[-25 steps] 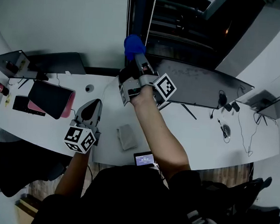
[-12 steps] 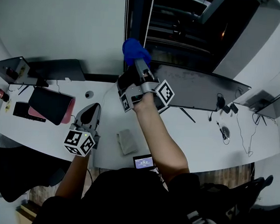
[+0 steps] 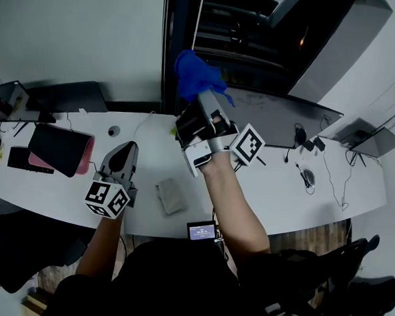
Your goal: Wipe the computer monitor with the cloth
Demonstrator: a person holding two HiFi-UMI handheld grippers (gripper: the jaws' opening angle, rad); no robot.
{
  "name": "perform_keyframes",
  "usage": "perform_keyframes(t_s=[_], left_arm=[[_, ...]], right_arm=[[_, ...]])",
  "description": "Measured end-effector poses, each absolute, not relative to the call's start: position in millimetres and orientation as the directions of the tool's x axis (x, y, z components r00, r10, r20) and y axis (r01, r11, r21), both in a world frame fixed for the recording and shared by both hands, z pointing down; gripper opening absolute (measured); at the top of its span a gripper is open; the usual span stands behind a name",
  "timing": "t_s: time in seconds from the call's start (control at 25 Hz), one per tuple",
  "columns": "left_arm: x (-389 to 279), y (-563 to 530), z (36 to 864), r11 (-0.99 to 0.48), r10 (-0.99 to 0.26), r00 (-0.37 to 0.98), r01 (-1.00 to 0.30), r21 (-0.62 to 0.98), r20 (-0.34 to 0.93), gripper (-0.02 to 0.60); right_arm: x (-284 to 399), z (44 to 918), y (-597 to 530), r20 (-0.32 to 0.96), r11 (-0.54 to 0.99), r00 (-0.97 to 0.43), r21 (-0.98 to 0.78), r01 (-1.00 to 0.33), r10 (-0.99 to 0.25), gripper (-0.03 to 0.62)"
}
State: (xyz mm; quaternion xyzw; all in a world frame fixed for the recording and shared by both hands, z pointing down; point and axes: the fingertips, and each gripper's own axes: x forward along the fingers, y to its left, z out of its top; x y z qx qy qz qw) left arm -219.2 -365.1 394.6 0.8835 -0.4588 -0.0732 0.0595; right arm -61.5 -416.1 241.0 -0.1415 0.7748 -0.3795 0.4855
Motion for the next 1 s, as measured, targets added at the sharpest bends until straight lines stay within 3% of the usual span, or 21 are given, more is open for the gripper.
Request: perform_keyframes(t_s=[0.2,0.28,0.4,0.52,0.68,1.0], left_arm=[[-215,-362,389,-0.588,-0.809,0.579,-0.789,0.177,-0.104,-0.005],[-208,-359,388,-0.598,-0.801,0.588,-0.782,0.174,-0.108,-0.005],[-192,-350,390,-0.622,-0.783,0.613,-0.766,0.163,-0.105,-0.005],[-175,-336,395,-0.644,-0.765,0.637,-0.753,0.138,-0.093,-0.005],[-159,-311,410,-0.659,-0.752,0.656,-0.744,0.113,-0.067,-0.005],[-129,-224,432,-0.666,-0.744,0.667,-0.736,0.116,-0.040,-0.005]], right_arm=[[-27,246,-375,-0.497,0.752,-0.583,-0.550,-0.362,-0.644,0.077],[-10,260,-361,-0.394,0.709,-0.590,-0.409,-0.574,-0.705,0.077],[18,283,-337,-0.279,0.606,-0.549,-0.196,-0.771,-0.788,0.077],[47,311,-308,-0.203,0.486,-0.471,-0.029,-0.874,-0.859,0.078],[84,356,-264,-0.128,0.375,-0.376,0.027,-0.926,-0.918,0.078],[153,448,-151,-0.018,0.193,-0.193,-0.161,-0.968,-0.981,0.078]])
